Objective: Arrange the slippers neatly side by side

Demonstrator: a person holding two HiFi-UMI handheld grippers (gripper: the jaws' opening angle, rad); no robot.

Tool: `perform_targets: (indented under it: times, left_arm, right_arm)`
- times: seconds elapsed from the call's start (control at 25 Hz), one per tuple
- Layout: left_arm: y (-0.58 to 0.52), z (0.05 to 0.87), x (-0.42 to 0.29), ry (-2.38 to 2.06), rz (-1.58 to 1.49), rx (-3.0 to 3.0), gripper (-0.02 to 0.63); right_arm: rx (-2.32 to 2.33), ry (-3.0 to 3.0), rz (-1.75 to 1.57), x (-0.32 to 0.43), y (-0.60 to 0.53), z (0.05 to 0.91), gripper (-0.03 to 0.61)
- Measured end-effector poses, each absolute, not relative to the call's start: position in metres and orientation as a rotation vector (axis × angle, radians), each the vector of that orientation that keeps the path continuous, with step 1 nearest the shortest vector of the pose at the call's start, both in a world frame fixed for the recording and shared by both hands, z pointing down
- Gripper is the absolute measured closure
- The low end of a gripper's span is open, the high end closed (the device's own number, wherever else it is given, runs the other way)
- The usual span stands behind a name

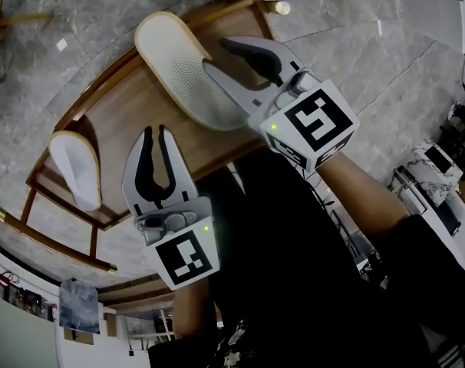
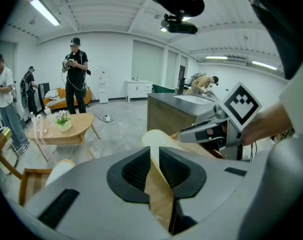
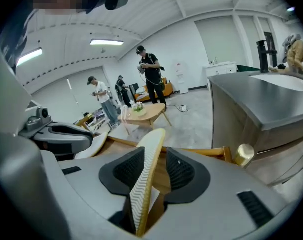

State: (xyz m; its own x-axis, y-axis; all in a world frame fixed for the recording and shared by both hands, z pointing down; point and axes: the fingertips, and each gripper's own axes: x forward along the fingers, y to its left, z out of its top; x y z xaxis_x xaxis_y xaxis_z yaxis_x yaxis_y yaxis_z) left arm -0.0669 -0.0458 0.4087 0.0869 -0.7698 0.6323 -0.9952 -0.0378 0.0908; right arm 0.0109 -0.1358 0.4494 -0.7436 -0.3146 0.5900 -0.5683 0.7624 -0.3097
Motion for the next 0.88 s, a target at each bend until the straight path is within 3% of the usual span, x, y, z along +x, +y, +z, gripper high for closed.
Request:
perform_targets:
  times: [0.56, 0.88]
  left_arm:
    - [-0.038, 0.417, -0.075, -1.782, 0.62, 1.831, 0.609]
    - [-0.038, 0.415, -0.079, -1.781, 0.623, 1.848, 0.611]
  right_arm:
    - [0.547, -2.32, 0.883, -0.001, -0.131, 0.482, 0.439]
    - [0.576, -2.313, 0.893, 0.0, -0.127, 0.478, 0.502]
